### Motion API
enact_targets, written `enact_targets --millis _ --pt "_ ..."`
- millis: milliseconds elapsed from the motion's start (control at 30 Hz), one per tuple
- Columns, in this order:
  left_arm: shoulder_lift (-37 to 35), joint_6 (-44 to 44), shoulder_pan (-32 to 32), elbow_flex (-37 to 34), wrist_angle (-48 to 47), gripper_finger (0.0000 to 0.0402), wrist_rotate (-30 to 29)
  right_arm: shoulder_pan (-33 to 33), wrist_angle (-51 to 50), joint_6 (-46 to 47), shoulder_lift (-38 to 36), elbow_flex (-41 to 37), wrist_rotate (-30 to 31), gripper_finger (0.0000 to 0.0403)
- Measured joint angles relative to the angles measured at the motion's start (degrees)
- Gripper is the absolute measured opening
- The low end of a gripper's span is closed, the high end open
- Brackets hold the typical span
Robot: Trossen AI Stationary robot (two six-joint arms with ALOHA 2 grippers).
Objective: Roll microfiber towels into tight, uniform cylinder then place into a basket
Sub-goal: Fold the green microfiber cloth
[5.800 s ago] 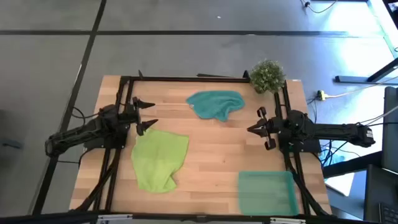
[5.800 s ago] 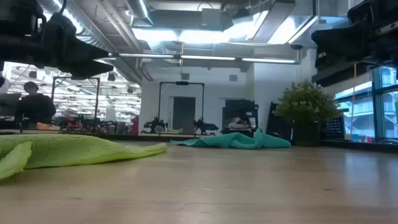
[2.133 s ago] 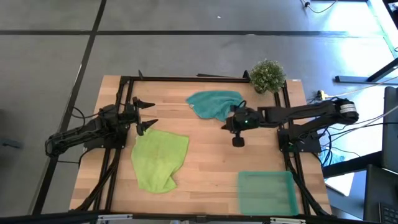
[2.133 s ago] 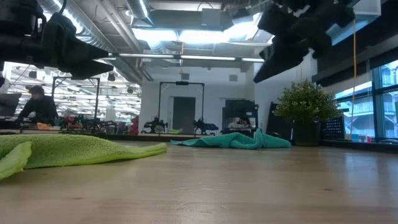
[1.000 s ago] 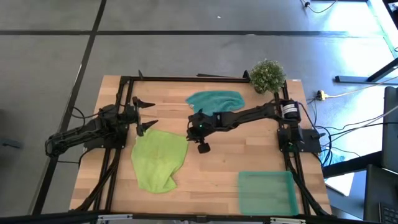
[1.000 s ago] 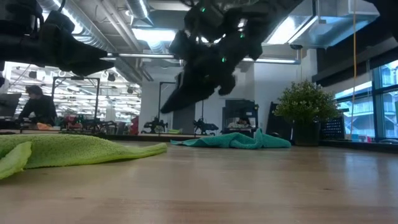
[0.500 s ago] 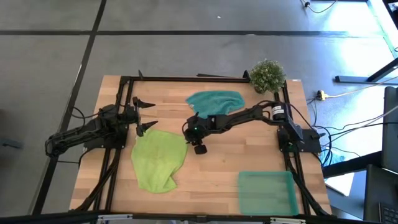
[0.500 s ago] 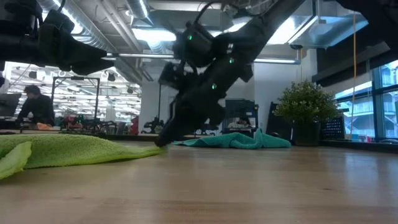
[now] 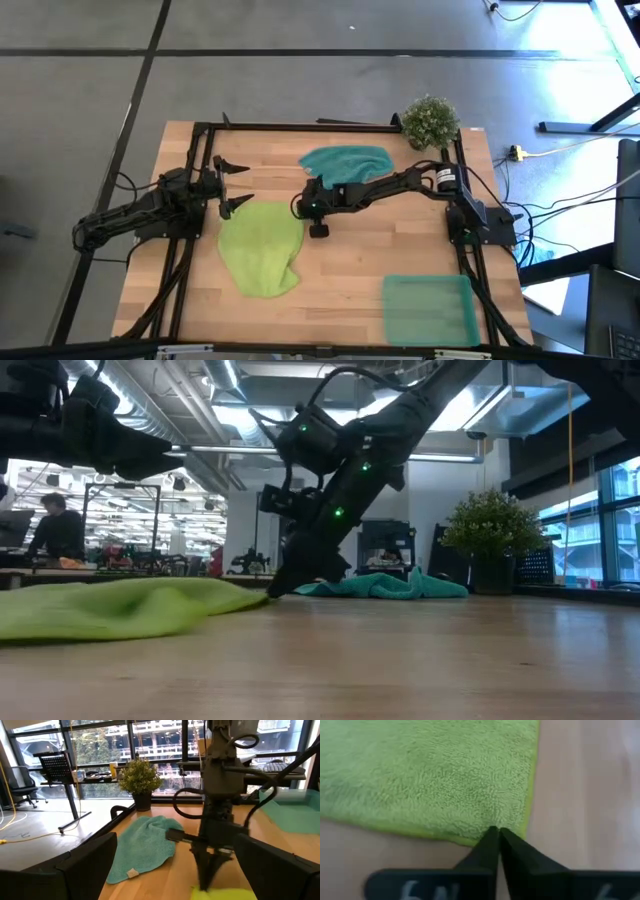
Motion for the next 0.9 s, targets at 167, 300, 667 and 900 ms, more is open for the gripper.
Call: enact_targets --millis 167,300,667,900 --pt "0.0 -0.1 0.0 0.0 0.0 0.0395 0.0 -1.8 -2.9 0.3 -0.1 0.0 7.5 0.0008" --pt "0.0 -0.4 0.0 0.0 0.0 0.0395 0.0 -3.2 -3.6 0.2 -0.1 0.0 8.1 0.0006" --pt "0.0 -0.1 0.0 0.0 0.1 0.0395 -0.1 -2.7 -15.1 0.0 -0.6 7.5 8.7 0.0016" --pt "0.0 2.8 0.0 0.5 0.2 0.0395 -0.8 0.0 -17.1 -0.4 -6.4 8.0 8.9 0.0016"
